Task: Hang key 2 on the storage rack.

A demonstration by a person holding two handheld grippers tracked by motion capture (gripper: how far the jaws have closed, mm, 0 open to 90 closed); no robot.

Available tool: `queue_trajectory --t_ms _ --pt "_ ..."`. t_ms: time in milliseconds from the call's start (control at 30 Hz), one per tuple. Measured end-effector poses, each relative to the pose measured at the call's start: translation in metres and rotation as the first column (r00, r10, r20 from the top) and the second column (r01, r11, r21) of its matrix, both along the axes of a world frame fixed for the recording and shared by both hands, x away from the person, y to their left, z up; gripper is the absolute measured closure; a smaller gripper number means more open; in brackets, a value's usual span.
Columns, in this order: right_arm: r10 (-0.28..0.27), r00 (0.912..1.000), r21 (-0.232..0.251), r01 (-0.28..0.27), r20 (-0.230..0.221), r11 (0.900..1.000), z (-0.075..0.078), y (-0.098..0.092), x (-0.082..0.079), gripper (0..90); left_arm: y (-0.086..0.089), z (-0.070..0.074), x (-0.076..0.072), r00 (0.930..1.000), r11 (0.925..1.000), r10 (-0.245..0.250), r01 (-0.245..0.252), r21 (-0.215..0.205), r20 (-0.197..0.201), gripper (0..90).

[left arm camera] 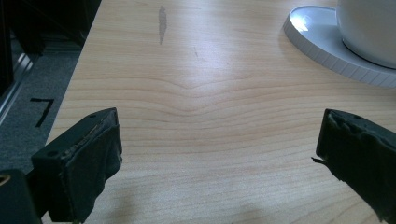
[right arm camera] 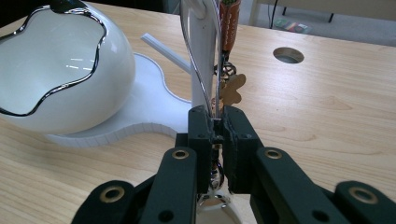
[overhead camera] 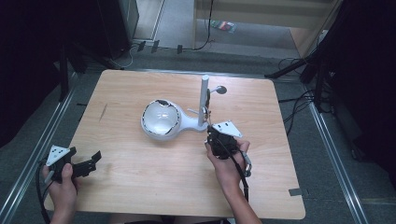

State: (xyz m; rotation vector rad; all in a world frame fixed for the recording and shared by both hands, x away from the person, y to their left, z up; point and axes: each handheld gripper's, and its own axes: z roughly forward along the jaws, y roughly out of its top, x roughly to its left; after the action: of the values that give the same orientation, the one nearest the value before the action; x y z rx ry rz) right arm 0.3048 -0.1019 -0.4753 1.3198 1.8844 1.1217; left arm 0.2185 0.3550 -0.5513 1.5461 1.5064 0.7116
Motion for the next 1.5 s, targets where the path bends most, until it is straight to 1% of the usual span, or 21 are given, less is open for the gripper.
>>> queue_trajectory --t_ms 67,167,233,300,333,433,467,500,533,600,700,733,767,833,933,967,1100,1200,1300,1433,1500 --pt "0.001 1.0 -0.006 -0.001 0.01 1.0 -0.002 -0.001 0.001 84.3 0.0 0.0 0.0 1.0 1.0 0.0 0.0 0.0 0.0 0.4" --pt "0.01 0.999 -0.001 -0.01 0.043 1.0 -0.004 -0.003 0.002 81.2 0.0 0.0 0.0 1.0 1.0 0.0 0.0 0.0 0.0 0.4" --pt "0.01 0.9992 0.001 -0.01 0.039 1.0 -0.004 -0.005 0.003 79.1 0.0 0.0 0.0 1.0 1.0 0.0 0.0 -0.003 0.002 0.3" --pt "0.009 0.9995 0.017 -0.01 0.03 1.0 -0.003 -0.007 0.003 77.8 0.0 0.0 0.0 1.0 1.0 0.001 -0.001 -0.006 0.004 0.4" --pt "0.015 0.9996 0.033 -0.015 0.025 0.999 -0.002 -0.009 0.004 76.5 0.001 0.0 0.0 1.0 1.0 0.001 -0.001 -0.006 0.005 0.4" --pt "0.041 0.9987 0.04 -0.042 0.031 0.998 -0.001 -0.014 0.005 71.9 0.001 0.0 -0.001 1.0 1.0 0.001 -0.001 -0.003 0.008 0.4" --pt "0.065 0.9973 0.023 -0.066 0.035 0.998 -0.002 -0.016 0.006 70.0 0.0 0.0 -0.002 0.9999 1.0 0.006 -0.006 -0.005 0.016 0.4" --pt "0.08 0.9958 -0.006 -0.08 0.043 0.997 -0.003 -0.017 0.006 66.1 0.001 0.0 -0.002 0.9997 0.9999 0.01 -0.01 -0.005 0.02 0.3" --pt "0.089 0.9941 -0.035 -0.087 0.063 0.996 -0.005 -0.02 0.005 63.2 0.001 0.0 -0.003 0.9996 0.9999 0.015 -0.014 -0.006 0.026 0.4" --pt "0.096 0.991 -0.036 -0.093 0.092 0.995 -0.008 -0.027 0.003 56.6 0.001 0.0 -0.004 0.9989 0.9998 0.02 -0.019 -0.008 0.043 0.4" --pt "0.075 0.9938 0.008 -0.075 0.082 0.997 -0.009 -0.038 0.0 41.9 0.001 0.0 -0.005 0.9985 0.9997 0.022 -0.022 -0.008 0.05 0.4" --pt "0.055 0.9952 0.009 -0.056 0.08 0.998 -0.009 -0.042 -0.001 37.4 0.0 0.0 -0.005 0.9988 0.9999 0.014 -0.014 -0.004 0.047 0.4" --pt "0.042 0.9961 -0.001 -0.042 0.078 0.999 -0.01 -0.045 -0.004 34.5 0.0 0.0 -0.005 0.9989 1.0 0.006 -0.006 0.003 0.047 0.4" --pt "0.048 0.9965 -0.014 -0.047 0.068 0.999 -0.012 -0.05 -0.007 26.5 -0.003 0.0 -0.005 0.9989 0.9996 0.0 -0.001 0.03 0.046 0.4" --pt "0.067 0.9973 0.003 -0.068 0.03 0.998 -0.017 -0.062 -0.012 14.5 -0.008 0.0 -0.005 0.9991 0.9976 -0.002 -0.001 0.07 0.043 0.4" --pt "0.066 0.9975 0.009 -0.066 0.027 0.998 -0.018 -0.065 -0.014 13.8 -0.009 0.001 -0.005 0.999 0.9963 -0.003 -0.001 0.086 0.044 0.4" --pt "0.051 0.9977 0.018 -0.052 0.044 0.998 -0.018 -0.079 -0.019 13.0 -0.012 0.0 -0.004 0.9992 0.9938 0.002 -0.006 0.111 0.041 0.3" --pt "0.036 0.998 -0.001 -0.036 0.051 0.999 -0.018 -0.086 -0.024 10.6 -0.014 0.001 -0.004 0.9992 0.9916 -0.006 0.001 0.13 0.039 0.3" --pt "0.033 0.9988 -0.006 -0.033 0.035 0.999 -0.021 -0.094 -0.029 5.5 -0.014 0.001 -0.005 0.999 0.991 -0.008 0.002 0.134 0.044 0.3" --pt "0.037 0.9992 -0.006 -0.037 0.018 0.999 -0.024 -0.106 -0.032 0.3 -0.013 0.0 -0.006 0.9986 0.9918 -0.001 -0.006 0.128 0.052 0.3" --pt "0.032 0.9995 0.014 -0.032 0.004 0.999 -0.026 -0.113 -0.036 0.0 -0.013 0.0 -0.006 0.9986 0.9928 -0.006 0.0 0.119 0.053 0.3"
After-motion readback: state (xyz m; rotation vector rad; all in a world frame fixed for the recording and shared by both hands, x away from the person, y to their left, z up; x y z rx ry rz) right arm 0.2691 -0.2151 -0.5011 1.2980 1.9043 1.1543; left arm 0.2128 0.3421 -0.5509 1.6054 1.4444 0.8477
